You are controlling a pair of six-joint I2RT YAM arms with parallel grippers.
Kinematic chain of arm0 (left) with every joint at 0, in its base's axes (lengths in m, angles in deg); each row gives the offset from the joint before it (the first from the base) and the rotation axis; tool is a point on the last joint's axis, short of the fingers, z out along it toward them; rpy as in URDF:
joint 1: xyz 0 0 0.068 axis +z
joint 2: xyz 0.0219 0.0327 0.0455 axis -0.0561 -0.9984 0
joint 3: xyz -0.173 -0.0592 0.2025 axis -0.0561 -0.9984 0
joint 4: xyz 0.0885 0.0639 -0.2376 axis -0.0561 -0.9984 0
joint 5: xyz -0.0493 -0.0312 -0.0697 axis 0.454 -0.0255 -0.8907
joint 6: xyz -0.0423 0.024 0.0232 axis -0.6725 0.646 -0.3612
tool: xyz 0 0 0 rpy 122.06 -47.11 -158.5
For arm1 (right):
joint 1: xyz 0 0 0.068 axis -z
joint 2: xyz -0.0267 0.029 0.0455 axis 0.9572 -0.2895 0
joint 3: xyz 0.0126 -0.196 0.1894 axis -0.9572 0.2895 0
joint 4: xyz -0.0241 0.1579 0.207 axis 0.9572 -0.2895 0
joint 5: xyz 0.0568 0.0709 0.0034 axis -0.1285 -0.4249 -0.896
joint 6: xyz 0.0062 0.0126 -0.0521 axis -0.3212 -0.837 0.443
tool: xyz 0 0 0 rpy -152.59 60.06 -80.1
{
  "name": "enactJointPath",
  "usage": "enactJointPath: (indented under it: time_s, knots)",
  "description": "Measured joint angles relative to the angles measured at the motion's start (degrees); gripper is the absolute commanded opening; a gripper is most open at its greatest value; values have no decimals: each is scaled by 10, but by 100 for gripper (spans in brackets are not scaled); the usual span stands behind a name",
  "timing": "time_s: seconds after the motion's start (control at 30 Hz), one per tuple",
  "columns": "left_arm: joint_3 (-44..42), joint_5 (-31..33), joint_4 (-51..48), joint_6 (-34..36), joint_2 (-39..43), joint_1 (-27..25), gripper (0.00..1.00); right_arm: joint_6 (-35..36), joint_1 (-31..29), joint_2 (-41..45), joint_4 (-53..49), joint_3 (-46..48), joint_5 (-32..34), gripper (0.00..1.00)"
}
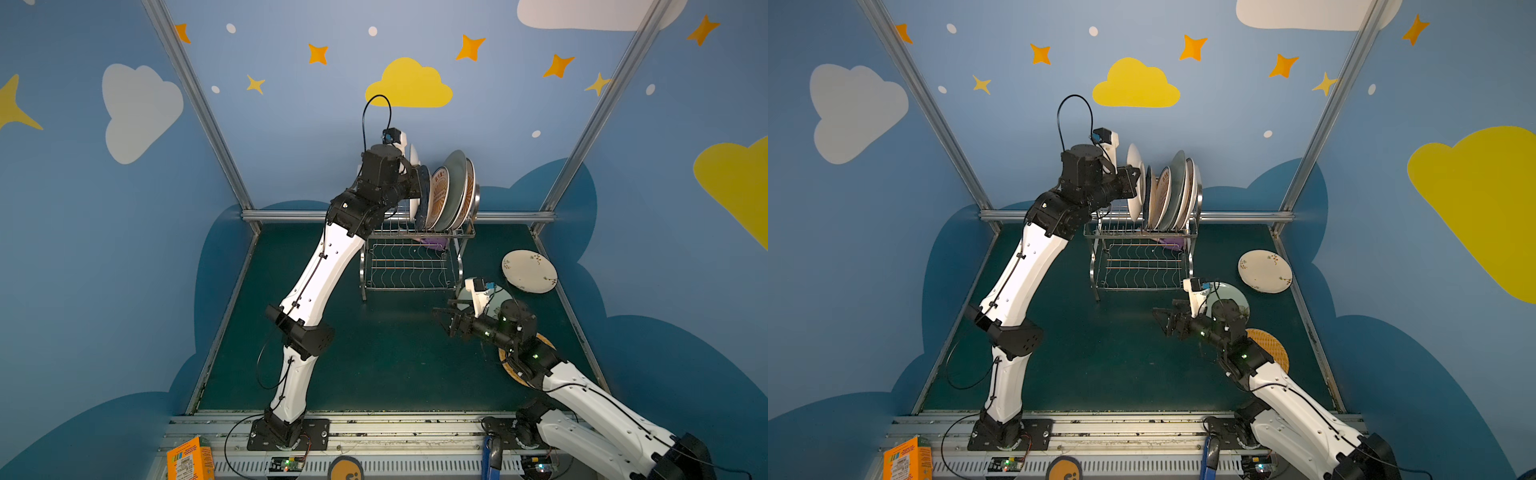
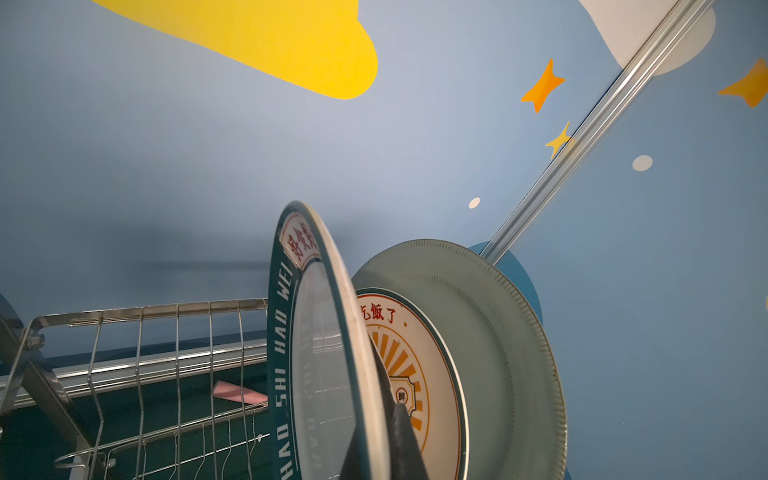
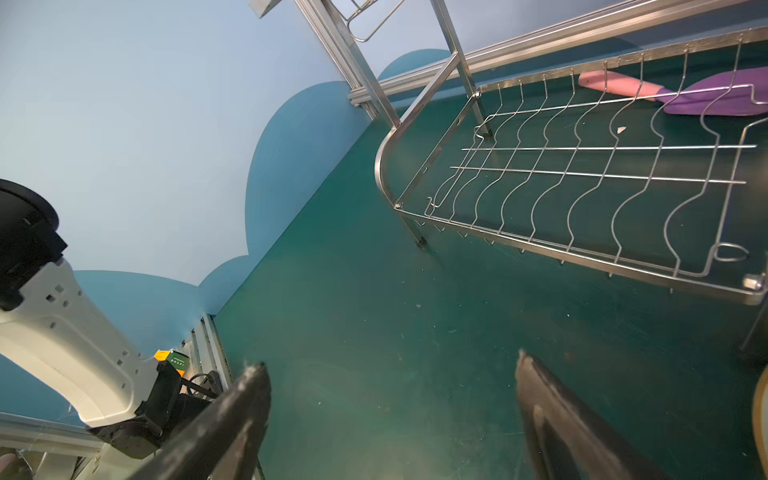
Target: Load the plates into the dish rack
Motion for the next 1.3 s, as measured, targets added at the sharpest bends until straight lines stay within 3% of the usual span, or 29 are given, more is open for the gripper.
enactJointPath:
  time_s: [1.3]
  knots:
    - [0, 22, -9, 9, -35, 2, 4, 1, -4, -14, 0, -3, 0, 90]
